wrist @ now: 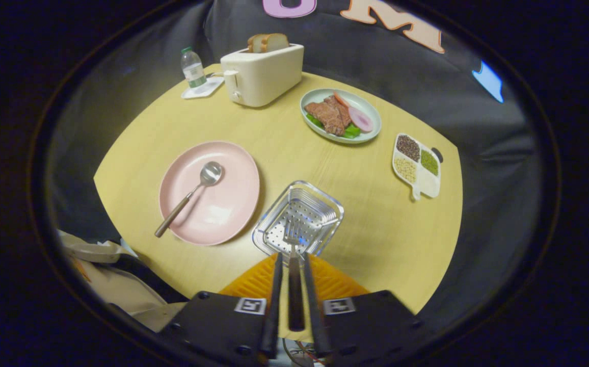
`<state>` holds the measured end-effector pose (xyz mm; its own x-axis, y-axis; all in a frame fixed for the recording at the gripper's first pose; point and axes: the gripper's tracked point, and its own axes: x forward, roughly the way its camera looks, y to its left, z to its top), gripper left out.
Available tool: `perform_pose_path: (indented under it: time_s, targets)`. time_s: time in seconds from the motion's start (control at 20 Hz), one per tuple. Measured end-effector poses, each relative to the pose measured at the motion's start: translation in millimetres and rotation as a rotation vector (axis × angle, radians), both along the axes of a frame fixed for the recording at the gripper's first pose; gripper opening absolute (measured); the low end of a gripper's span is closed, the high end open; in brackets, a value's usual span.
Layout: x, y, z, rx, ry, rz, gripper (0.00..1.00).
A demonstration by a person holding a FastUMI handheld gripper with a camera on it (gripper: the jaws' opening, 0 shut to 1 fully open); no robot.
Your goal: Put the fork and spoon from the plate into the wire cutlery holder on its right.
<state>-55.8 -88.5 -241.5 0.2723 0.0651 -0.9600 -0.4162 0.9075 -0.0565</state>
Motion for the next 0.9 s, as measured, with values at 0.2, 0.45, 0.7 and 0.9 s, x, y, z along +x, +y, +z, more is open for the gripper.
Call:
perform_pose_path:
  time_s: [0.2,0.45,0.7,0.9]
  targets:
    - [11.3,11.9,12.4,0.034,-0.099,-0.038,0.99]
    - [19.5,38.5,24.7,0.072,-0.247,-0.066,0.99]
    - [20.0,67.4,32.5,0.092,-0.379,-0.097,1.00]
    - [22.1,97.5,40.8,0.120,-0.462,-0.131,1.00]
